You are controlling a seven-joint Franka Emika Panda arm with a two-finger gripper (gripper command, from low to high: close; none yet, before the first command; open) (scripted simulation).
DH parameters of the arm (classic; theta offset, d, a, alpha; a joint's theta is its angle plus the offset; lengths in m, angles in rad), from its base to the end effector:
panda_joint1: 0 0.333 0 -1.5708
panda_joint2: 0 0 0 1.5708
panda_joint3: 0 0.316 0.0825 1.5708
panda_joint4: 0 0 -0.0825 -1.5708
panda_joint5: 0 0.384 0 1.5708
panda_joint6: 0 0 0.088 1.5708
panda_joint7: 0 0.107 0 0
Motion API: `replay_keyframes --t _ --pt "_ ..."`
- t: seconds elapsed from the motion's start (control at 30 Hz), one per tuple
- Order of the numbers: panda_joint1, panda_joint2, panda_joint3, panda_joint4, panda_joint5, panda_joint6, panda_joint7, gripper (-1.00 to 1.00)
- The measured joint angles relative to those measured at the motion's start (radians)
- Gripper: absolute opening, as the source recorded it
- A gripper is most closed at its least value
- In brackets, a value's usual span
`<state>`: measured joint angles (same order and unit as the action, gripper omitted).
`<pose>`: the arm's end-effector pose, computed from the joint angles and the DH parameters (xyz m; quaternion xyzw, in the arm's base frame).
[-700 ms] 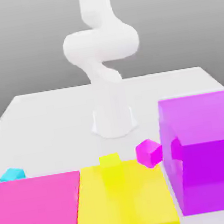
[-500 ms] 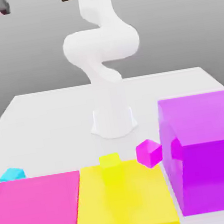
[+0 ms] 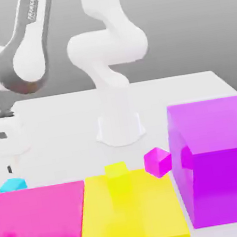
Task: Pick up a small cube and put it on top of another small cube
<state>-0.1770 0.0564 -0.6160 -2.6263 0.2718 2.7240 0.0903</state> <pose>0.2971 -0.3199 0.2371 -0.8442 0.5336 -0.0403 0.0300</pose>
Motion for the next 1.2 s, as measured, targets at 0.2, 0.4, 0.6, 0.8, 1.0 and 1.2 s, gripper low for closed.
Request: replay_keyframes --t 0.2,0.4,0.6,0.8,1.0,1.2 --pt "-0.116 0.171 0.054 -0.020 0.113 0.102 -0.149 0.00" --pt "-0.287 0.311 0.265 0.021 0.308 0.195 -0.299 -1.00" --pt "-0.301 0.322 0.283 0.024 0.322 0.200 -0.310 -1.00" --pt "-0.186 0.213 0.133 -0.008 0.160 0.132 -0.187 -1.00" --pt "-0.088 0.057 0.061 -0.053 -0.032 0.030 -0.050 -1.00" --pt "0.089 -0.141 0.180 -0.106 -0.137 -0.114 -0.007 -1.00"
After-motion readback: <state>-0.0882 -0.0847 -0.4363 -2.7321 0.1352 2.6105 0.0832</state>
